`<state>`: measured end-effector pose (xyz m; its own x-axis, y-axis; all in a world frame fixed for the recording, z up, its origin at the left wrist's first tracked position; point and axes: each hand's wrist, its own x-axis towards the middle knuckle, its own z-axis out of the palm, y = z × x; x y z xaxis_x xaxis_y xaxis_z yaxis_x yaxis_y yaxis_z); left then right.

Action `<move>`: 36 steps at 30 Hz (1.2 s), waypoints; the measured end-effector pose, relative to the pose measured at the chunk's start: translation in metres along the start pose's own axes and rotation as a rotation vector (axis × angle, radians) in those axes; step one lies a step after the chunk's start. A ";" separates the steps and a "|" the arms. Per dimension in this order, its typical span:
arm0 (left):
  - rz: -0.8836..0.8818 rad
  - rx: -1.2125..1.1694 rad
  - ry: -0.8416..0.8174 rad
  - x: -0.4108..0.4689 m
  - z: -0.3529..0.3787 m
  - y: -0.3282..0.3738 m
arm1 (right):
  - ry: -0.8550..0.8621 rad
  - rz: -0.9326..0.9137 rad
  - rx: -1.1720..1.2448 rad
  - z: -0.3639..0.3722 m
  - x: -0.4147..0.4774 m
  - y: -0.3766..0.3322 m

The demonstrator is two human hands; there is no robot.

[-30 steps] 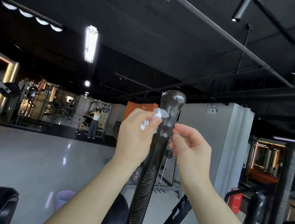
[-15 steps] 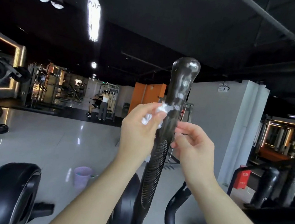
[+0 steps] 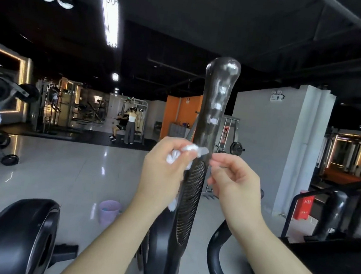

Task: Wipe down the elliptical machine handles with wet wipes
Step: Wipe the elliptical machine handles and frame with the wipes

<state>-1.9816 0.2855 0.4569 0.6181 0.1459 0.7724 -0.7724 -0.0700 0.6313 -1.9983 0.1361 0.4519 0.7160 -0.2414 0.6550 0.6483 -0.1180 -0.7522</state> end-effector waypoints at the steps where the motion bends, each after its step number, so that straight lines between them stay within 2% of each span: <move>1: 0.015 0.016 -0.004 0.006 0.000 0.003 | 0.001 0.003 0.015 0.001 0.001 -0.001; 5: -0.017 0.078 -0.064 -0.009 -0.008 -0.012 | 0.003 -0.008 0.028 0.001 -0.003 0.005; 10: -0.285 0.073 -0.119 -0.078 -0.022 -0.059 | 0.004 0.034 -0.001 -0.001 -0.021 0.028; 15: -0.409 -0.001 -0.076 -0.090 -0.023 -0.063 | 0.007 0.056 -0.001 0.001 -0.031 0.036; 20: -0.313 -0.031 -0.023 -0.060 -0.014 -0.047 | 0.016 0.072 0.020 0.002 -0.030 0.033; 25: -0.314 0.062 -0.137 -0.101 -0.025 -0.084 | 0.018 0.097 0.038 -0.001 -0.044 0.043; 30: -0.397 0.137 -0.286 -0.147 -0.032 -0.117 | 0.010 0.150 0.038 -0.001 -0.063 0.058; 32: -0.400 0.129 -0.262 -0.147 -0.030 -0.113 | 0.008 0.167 0.035 -0.001 -0.065 0.061; 36: -0.415 0.030 -0.098 -0.122 -0.024 -0.087 | 0.018 0.179 0.010 0.000 -0.061 0.062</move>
<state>-1.9933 0.2975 0.3061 0.8877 0.0733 0.4545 -0.4515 -0.0540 0.8906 -2.0017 0.1430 0.3650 0.8154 -0.2745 0.5096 0.5137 -0.0624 -0.8557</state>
